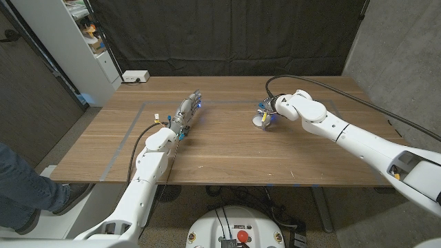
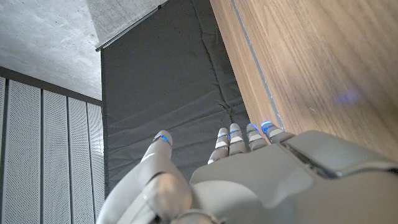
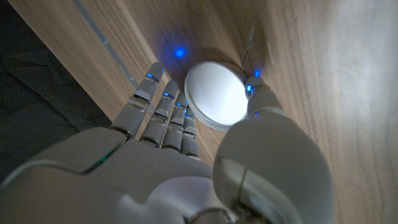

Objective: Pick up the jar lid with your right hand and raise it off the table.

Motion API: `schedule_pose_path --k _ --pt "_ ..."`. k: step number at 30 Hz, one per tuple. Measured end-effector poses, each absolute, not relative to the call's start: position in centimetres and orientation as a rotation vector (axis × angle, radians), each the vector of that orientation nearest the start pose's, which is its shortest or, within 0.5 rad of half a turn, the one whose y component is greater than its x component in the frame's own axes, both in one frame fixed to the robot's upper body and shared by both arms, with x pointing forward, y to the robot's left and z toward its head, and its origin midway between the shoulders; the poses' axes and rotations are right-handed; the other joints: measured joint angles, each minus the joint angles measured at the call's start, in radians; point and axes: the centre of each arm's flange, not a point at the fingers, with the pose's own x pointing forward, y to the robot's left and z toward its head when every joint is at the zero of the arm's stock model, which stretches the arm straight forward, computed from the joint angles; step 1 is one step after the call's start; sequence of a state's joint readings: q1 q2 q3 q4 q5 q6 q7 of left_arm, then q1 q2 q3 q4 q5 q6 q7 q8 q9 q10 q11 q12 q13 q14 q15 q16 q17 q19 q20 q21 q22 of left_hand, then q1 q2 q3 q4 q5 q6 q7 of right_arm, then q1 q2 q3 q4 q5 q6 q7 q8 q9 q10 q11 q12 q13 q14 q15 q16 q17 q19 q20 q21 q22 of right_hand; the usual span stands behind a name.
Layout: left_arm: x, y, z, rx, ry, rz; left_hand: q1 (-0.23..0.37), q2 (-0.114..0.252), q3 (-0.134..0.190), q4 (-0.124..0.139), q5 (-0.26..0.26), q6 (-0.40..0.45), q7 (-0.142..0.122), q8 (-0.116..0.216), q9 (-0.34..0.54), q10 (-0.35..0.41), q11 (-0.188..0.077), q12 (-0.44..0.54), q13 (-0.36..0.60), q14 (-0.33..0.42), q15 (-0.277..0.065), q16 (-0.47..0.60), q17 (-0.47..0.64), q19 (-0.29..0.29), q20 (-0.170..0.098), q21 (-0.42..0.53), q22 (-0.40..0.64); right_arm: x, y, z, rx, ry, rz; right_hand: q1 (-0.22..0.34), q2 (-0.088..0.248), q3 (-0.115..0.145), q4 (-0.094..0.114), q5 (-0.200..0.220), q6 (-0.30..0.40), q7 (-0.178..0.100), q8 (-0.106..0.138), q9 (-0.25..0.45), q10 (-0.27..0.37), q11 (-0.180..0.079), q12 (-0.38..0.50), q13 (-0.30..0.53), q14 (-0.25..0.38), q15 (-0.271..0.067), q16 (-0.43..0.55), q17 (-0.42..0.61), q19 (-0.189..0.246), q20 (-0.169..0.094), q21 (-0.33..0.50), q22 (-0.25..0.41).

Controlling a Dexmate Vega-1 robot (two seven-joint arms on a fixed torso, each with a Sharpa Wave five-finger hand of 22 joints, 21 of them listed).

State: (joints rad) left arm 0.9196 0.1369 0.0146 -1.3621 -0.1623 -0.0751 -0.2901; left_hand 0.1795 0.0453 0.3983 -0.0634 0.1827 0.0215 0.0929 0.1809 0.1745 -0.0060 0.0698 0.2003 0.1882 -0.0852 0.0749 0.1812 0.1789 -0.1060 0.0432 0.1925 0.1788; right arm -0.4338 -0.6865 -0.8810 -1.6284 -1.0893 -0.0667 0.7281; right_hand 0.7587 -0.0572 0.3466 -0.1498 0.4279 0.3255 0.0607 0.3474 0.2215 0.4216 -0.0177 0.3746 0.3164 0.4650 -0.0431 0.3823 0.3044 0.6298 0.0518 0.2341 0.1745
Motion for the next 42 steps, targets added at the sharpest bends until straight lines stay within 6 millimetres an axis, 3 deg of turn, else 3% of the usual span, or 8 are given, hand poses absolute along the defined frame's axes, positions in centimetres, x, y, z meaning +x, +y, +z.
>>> schedule_pose_path --k 9,14,31,42 --pt "65.5 24.4 -4.5 0.049 -0.519 -0.279 0.000 0.000 0.000 0.000 0.000 0.000 0.000 0.000 0.000 0.000 0.000 0.000 0.000 0.000 0.000 0.000 0.000 0.000 0.000 0.000 0.000 63.6 -15.7 2.8 -2.220 -0.207 0.270 0.000 0.000 0.003 0.003 -0.008 0.000 0.000 0.000 0.000 0.001 -0.001 0.001 0.005 0.000 0.000 0.000 0.000 0.000 0.000 -0.006 0.000" --pt "65.5 24.3 -4.4 0.050 -0.519 -0.281 0.000 0.000 0.000 0.000 0.000 0.000 0.000 0.000 0.000 0.000 0.000 0.000 0.000 0.000 0.000 0.000 0.000 0.000 0.000 0.000 0.000 63.3 -15.6 3.1 -2.217 -0.216 0.268 0.000 0.000 0.000 0.006 -0.008 0.018 -0.018 -0.002 0.003 0.007 -0.007 0.001 0.009 0.000 0.000 0.000 0.005 0.005 0.005 -0.006 0.000" --pt "65.4 24.3 -4.4 0.054 -0.521 -0.285 0.000 0.000 -0.004 -0.004 0.000 0.000 0.000 0.000 0.000 0.000 0.000 0.000 0.000 0.000 0.000 0.000 0.000 0.000 0.000 0.000 0.000 62.7 -15.7 3.8 -2.211 -0.221 0.250 0.000 0.000 -0.001 0.005 -0.026 0.018 -0.018 -0.009 0.005 0.007 -0.007 0.001 0.016 0.005 -0.005 0.008 0.014 0.005 0.005 -0.006 0.000" --pt "65.4 24.2 -4.3 0.057 -0.526 -0.295 0.000 0.000 -0.004 -0.004 0.000 0.000 0.000 0.000 0.000 0.000 0.000 0.000 0.000 0.000 0.000 0.000 0.000 0.000 0.000 0.000 0.000 61.5 -15.6 5.3 -2.197 -0.250 0.229 0.000 0.000 -0.005 0.009 -0.035 0.025 -0.025 -0.014 0.004 0.007 -0.007 0.001 0.021 0.005 -0.005 0.008 0.018 0.005 0.005 -0.006 0.000"
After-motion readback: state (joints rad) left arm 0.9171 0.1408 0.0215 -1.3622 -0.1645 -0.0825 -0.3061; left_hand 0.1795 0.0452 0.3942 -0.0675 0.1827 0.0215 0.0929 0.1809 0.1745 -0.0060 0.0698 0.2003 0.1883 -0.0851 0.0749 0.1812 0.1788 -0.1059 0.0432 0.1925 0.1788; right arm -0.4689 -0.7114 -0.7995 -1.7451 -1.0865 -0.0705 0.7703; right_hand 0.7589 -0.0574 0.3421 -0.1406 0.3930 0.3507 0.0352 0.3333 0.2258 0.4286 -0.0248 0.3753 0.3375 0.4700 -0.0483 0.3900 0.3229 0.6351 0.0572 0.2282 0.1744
